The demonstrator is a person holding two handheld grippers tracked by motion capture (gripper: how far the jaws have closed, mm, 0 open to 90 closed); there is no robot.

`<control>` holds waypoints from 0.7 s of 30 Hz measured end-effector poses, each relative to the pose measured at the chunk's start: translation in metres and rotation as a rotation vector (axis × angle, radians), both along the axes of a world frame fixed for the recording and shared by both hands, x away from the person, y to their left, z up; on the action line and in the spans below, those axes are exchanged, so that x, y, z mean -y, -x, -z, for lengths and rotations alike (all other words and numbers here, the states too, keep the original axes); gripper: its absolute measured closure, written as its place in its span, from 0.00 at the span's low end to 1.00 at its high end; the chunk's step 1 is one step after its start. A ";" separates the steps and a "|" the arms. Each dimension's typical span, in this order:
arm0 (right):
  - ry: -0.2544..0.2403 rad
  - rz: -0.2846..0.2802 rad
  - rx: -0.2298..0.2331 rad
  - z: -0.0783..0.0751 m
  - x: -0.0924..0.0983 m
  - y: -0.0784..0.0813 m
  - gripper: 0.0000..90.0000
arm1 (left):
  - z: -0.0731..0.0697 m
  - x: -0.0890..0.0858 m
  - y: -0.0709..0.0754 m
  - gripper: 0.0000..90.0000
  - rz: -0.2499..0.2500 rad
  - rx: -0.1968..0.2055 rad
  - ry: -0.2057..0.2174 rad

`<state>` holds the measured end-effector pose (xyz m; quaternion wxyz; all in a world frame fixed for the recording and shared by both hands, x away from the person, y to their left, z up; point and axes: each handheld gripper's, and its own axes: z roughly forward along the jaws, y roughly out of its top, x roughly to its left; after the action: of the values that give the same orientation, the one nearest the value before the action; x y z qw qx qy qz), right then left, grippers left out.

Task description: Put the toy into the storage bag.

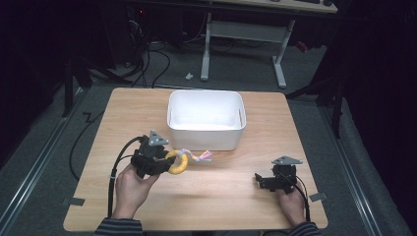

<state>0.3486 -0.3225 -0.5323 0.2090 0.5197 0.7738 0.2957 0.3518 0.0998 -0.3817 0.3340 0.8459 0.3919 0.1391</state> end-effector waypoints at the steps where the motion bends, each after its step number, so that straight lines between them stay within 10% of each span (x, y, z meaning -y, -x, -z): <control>1: 0.001 -0.001 0.000 0.000 0.000 0.000 0.01 | -0.004 0.000 -0.002 0.74 0.002 0.002 -0.002; 21: 0.002 -0.002 0.004 0.000 0.000 0.000 0.01 | -0.041 0.004 -0.040 0.75 -0.011 0.005 -0.001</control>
<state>0.3484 -0.3224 -0.5324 0.2106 0.5181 0.7743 0.2959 0.3918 0.0959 -0.3411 0.3339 0.8435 0.3956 0.1434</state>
